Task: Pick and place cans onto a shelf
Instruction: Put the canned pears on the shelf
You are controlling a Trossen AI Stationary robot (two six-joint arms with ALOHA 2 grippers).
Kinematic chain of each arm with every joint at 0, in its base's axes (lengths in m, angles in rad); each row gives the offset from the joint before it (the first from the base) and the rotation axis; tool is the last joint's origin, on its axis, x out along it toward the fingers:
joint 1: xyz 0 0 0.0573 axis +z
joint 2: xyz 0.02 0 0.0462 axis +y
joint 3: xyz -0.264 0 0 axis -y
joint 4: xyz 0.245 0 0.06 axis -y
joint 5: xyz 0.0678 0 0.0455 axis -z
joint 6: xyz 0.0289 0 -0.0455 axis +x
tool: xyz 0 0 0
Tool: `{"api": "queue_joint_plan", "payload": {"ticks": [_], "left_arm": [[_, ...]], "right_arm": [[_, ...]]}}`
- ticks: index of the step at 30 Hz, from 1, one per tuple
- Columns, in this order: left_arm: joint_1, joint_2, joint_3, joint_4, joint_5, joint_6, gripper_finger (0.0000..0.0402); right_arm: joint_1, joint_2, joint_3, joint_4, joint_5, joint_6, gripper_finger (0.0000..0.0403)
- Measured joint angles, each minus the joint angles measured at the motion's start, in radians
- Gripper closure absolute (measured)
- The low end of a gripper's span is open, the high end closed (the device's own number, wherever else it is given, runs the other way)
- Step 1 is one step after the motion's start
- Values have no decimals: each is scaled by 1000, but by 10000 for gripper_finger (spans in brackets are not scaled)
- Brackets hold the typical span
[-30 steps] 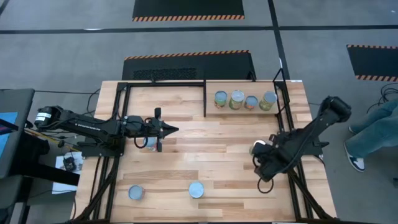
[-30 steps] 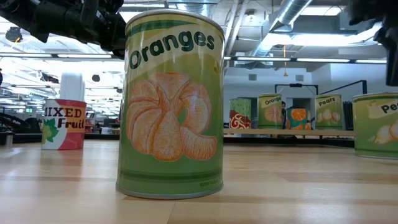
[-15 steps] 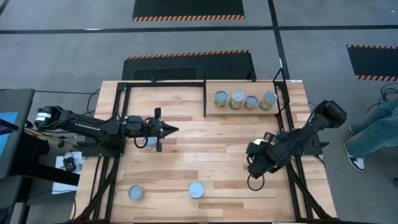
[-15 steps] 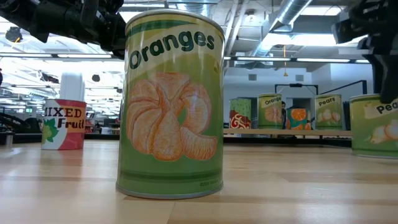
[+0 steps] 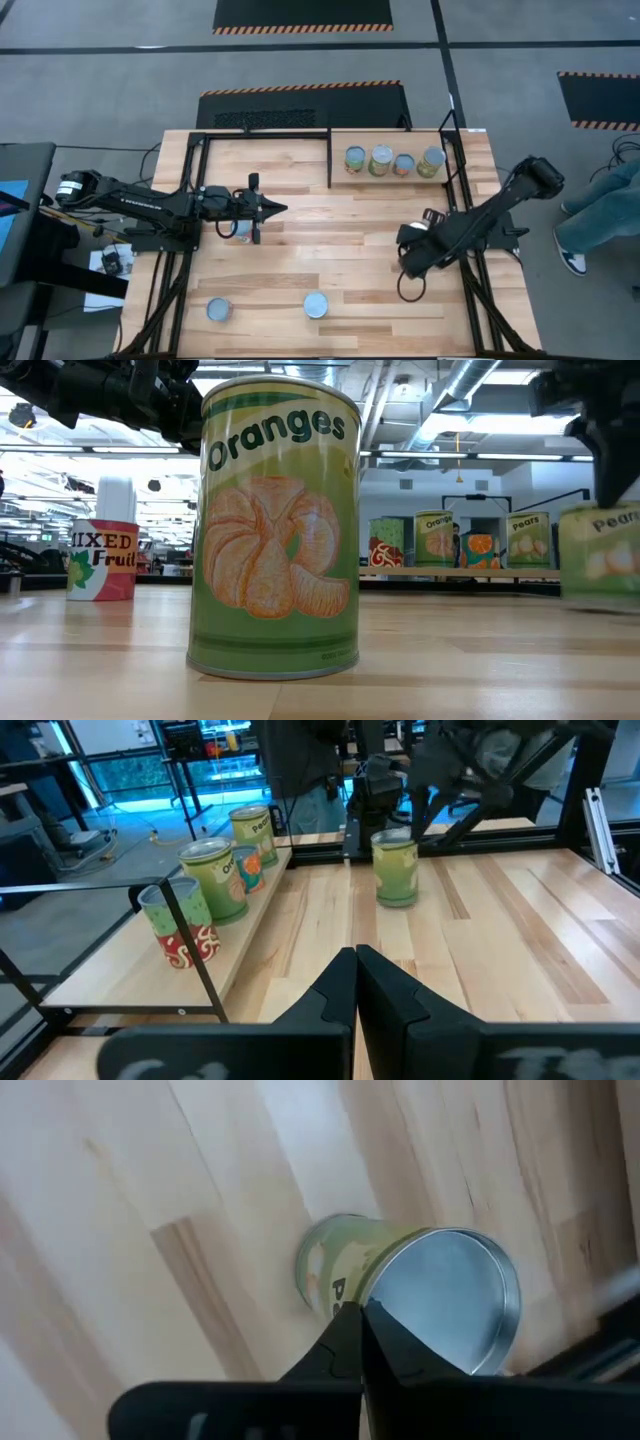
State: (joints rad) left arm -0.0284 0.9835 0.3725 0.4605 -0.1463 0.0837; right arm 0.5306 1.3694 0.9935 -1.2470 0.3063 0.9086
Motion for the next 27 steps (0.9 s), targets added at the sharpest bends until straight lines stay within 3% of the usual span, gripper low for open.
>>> {"api": "queue_joint_plan", "payload": {"ticks": [7, 14, 20, 25, 27], "left_arm": [[0, 0, 0, 1, 0, 0, 401], [0, 0, 0, 1, 0, 1, 401], [0, 0, 0, 1, 0, 1, 401], [0, 0, 0, 1, 0, 1, 401], [0, 0, 0, 0, 1, 1, 401]], "right_arm": [[-80, -71, 134, -2, 59, -122, 396], [-264, -79, 391, -139, 170, -327, 397], [-546, -55, 576, -257, 220, -632, 399], [-840, -54, 607, -217, 211, -1026, 399], [-957, -53, 606, -186, 158, -1160, 399]]}}
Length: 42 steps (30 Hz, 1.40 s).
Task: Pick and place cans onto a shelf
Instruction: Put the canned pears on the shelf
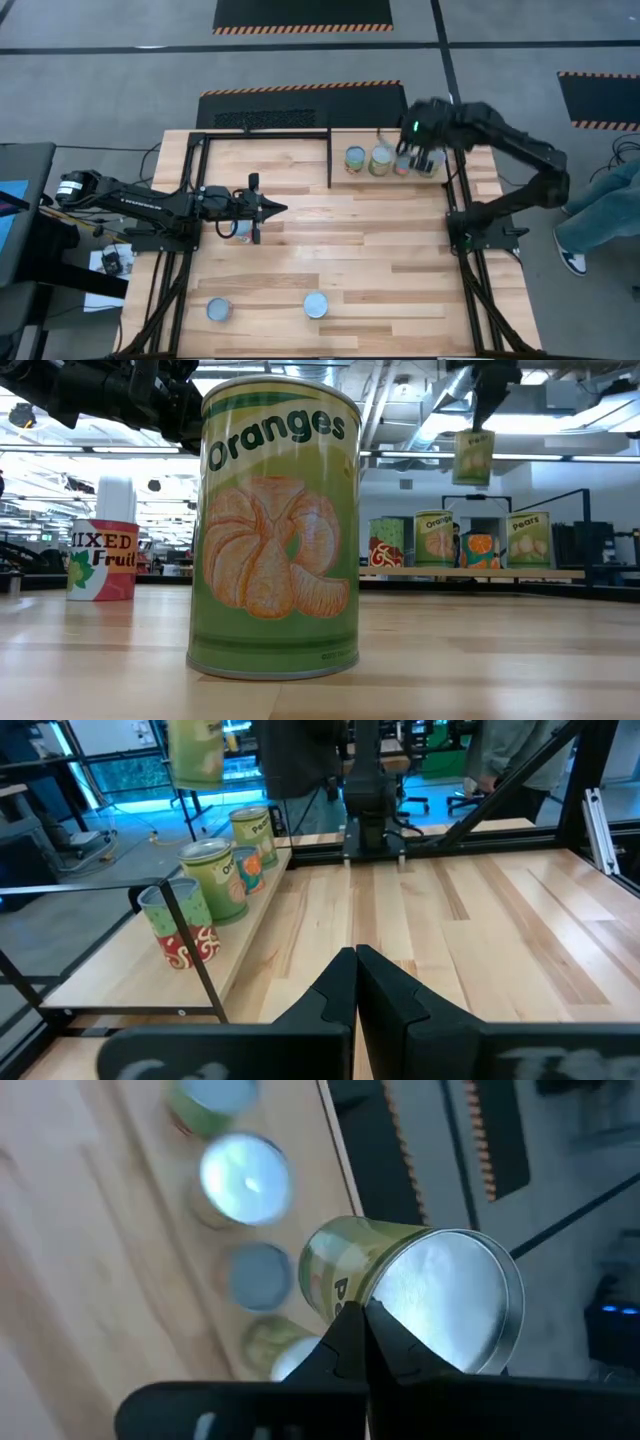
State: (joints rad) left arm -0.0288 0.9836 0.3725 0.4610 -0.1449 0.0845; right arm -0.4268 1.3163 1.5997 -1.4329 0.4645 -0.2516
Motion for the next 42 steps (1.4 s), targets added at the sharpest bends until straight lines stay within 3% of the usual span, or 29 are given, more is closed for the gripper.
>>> {"api": "queue_joint_plan", "payload": {"ticks": [4, 8, 13, 18, 28, 42], "left_arm": [[0, 0, 0, -1, 1, 0, 401], [0, 0, 0, -1, 2, 0, 401], [0, 0, 0, -1, 2, 0, 401], [0, 0, 0, -7, 2, 0, 401], [0, 0, 0, -7, 2, 0, 401], [0, 0, 0, -7, 2, -1, 401]], "right_arm": [[-197, 8, 0, 83, -126, -190, 400], [-326, 54, -7, 130, -230, -253, 402], [-431, 109, -80, 164, -260, -317, 402], [-482, 108, -173, 271, -290, -356, 402], [-557, 111, -298, 317, -303, -400, 403], [-585, 111, -329, 323, -325, -404, 403]]}}
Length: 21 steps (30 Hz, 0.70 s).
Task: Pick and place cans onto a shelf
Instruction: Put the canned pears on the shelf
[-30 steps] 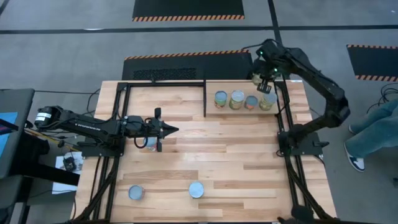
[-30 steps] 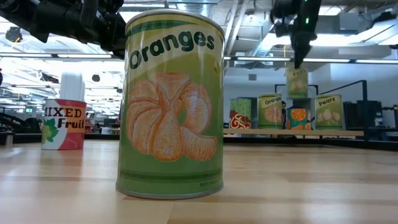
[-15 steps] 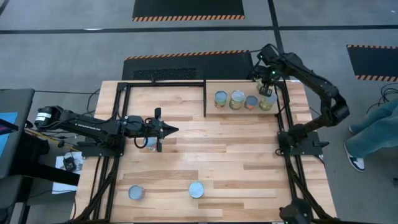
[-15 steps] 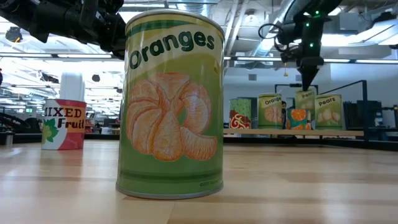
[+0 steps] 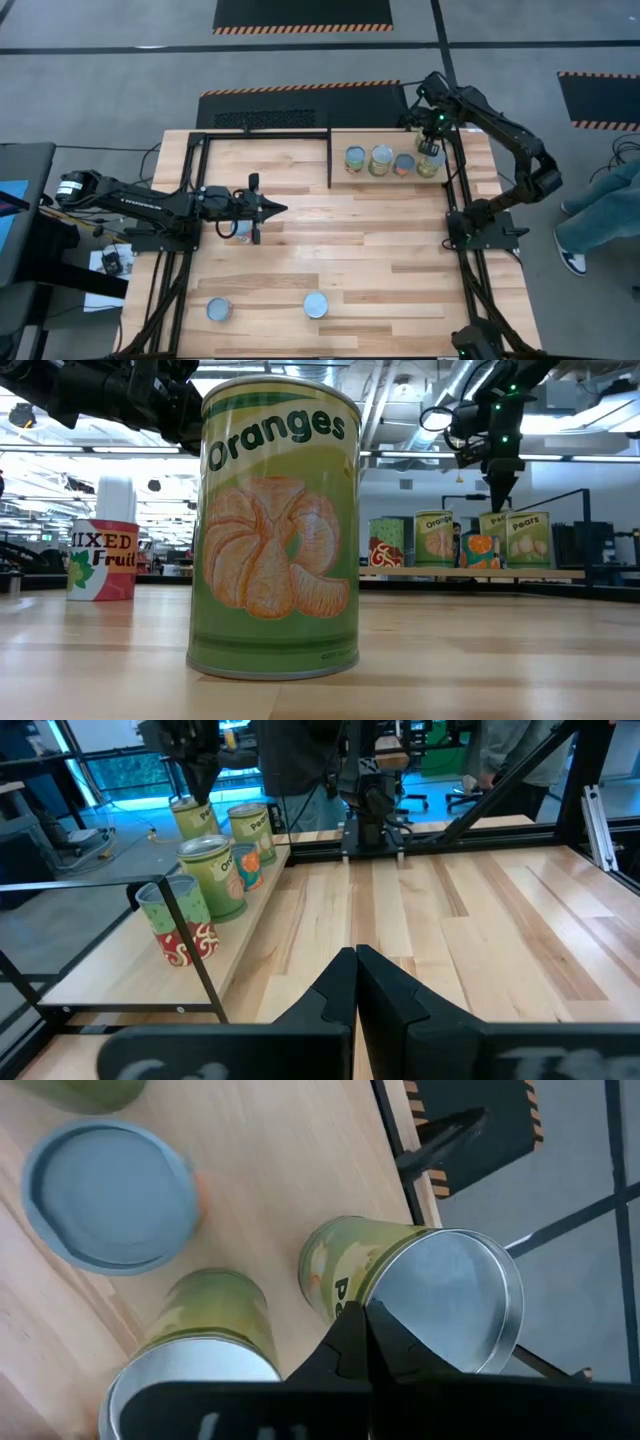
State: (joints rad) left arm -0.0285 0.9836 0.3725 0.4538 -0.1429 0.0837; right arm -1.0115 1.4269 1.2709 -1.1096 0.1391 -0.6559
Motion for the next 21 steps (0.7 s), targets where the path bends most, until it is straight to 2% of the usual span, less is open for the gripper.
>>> {"api": "queue_joint_plan", "payload": {"ticks": [12, 17, 21], "left_arm": [[0, 0, 0, 0, 0, -1, 401], [0, 0, 0, 0, 0, -2, 401], [0, 0, 0, 2, 0, -2, 401]], "right_arm": [[-5, 0, -26, 6, -37, 1, 403], [-13, -4, -94, 51, -9, -4, 403], [-9, -3, -94, 70, -6, -23, 403]]}}
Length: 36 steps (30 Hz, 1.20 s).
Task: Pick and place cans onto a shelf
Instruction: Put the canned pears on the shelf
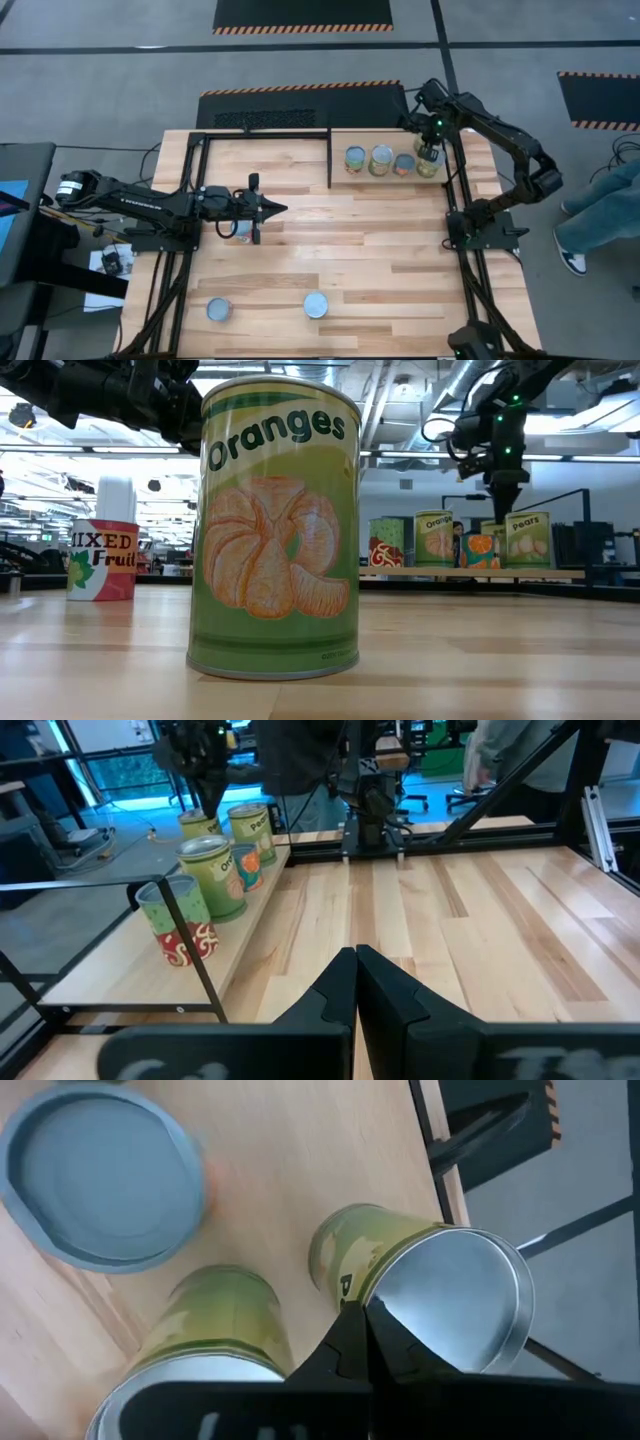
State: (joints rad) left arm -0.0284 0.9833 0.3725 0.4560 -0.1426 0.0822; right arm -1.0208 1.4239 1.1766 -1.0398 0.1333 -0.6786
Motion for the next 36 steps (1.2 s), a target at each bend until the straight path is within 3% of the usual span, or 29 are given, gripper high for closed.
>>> {"api": "queue_joint_plan", "payload": {"ticks": [16, 25, 36], "left_arm": [[0, 0, 0, 6, -2, 0, 401], [0, 0, 0, 6, -3, 0, 401], [0, 0, 0, 5, -3, 0, 401]], "right_arm": [[9, 2, 17, -59, -6, -6, 401], [20, 2, 17, -71, -8, 5, 347], [19, 2, 17, -74, -8, 32, 339]]}}
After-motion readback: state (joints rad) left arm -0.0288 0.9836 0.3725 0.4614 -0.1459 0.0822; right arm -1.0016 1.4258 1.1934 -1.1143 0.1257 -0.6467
